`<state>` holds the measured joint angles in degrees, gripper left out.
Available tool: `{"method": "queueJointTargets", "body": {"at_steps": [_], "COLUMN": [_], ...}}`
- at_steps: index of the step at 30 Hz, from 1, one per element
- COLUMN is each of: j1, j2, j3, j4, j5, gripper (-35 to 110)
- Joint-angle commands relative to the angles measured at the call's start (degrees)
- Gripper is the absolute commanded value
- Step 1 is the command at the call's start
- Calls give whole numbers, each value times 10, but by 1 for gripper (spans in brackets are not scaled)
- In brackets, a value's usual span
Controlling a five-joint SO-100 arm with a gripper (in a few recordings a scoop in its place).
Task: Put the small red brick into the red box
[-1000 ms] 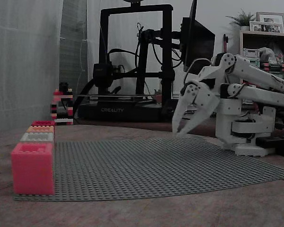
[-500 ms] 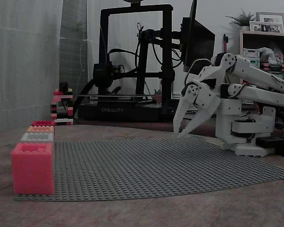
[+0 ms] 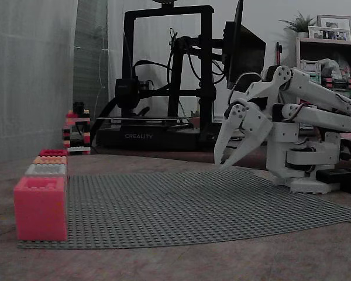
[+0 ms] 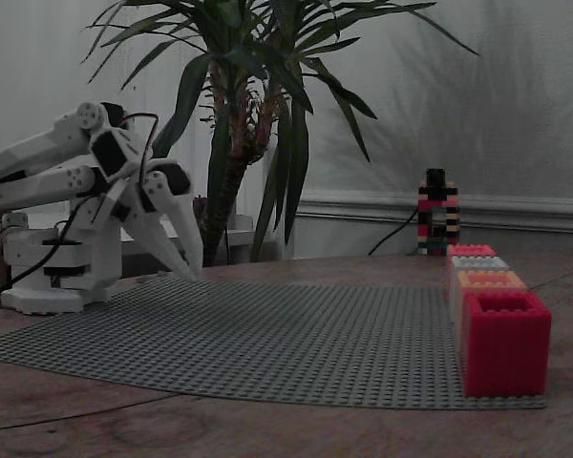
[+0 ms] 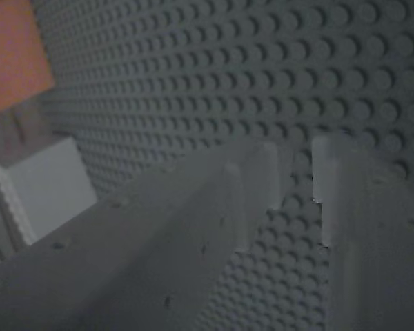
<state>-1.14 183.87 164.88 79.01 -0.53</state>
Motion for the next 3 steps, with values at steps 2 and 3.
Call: {"method": "queueJointTargets", "body": {"at_steps": [2, 3], "j1": [-16, -16], "j2": [6, 6], "j3": [-10, -10], "j4": [15, 15], "j5": [16, 16], "gripper": [0, 0]}}
